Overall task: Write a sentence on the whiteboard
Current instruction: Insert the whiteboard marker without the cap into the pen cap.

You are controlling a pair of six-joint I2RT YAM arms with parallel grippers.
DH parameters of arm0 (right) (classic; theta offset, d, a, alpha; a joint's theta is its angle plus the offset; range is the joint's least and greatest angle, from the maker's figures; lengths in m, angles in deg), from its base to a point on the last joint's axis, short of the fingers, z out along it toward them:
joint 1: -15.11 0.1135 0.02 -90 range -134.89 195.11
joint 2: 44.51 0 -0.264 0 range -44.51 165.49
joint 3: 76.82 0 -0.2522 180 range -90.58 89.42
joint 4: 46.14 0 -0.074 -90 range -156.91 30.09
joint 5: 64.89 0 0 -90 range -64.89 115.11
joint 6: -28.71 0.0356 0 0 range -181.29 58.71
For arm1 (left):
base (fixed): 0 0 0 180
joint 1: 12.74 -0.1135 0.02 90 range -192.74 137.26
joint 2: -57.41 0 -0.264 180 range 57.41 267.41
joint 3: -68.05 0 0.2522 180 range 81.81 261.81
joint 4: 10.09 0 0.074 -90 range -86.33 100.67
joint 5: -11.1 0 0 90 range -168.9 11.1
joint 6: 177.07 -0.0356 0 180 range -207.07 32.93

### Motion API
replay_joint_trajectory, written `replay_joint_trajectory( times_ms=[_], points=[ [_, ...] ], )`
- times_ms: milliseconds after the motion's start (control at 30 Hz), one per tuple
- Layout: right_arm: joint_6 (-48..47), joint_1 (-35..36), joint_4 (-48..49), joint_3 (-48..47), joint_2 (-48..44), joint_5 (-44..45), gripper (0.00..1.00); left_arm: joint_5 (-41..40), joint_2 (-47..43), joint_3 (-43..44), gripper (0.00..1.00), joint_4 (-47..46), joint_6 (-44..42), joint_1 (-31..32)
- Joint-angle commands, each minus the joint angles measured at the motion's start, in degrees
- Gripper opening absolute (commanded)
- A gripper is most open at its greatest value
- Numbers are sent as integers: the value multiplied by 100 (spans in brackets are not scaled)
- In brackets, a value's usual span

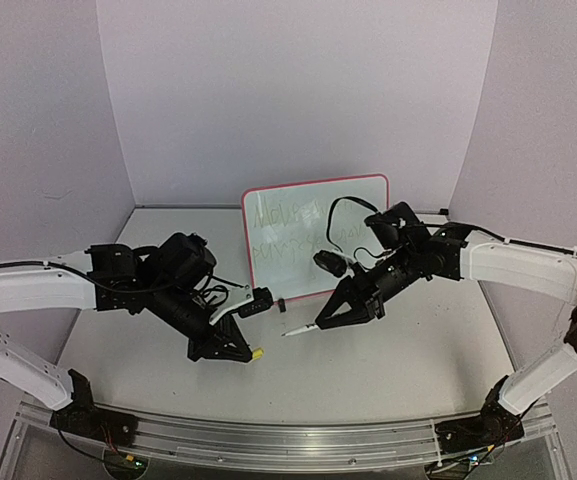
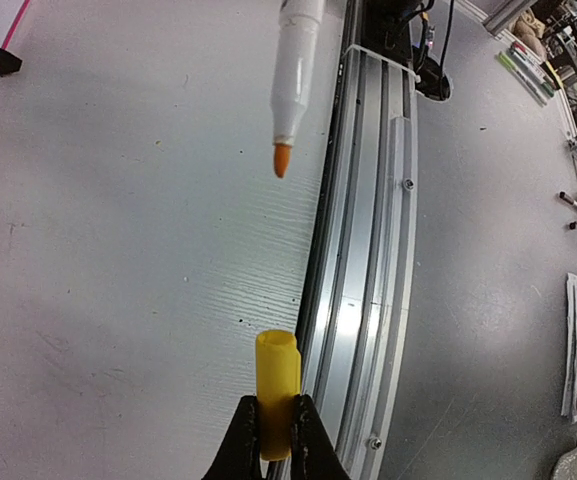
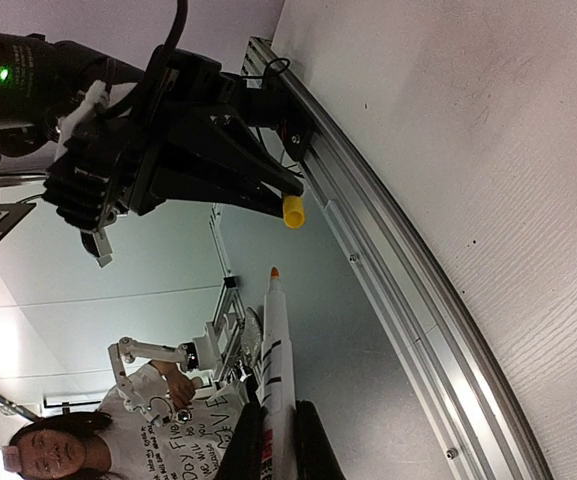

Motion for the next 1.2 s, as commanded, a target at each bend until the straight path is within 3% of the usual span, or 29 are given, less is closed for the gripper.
replay_joint_trajectory(
  times_ms=[0,1167],
  points=[
    [-81,87,10,-226,156,-298,0,100,104,276,0,-176,-438,177],
    [-230,448,18,-314,674,-243,0,384,254,346,0,-349,-725,215]
  ],
)
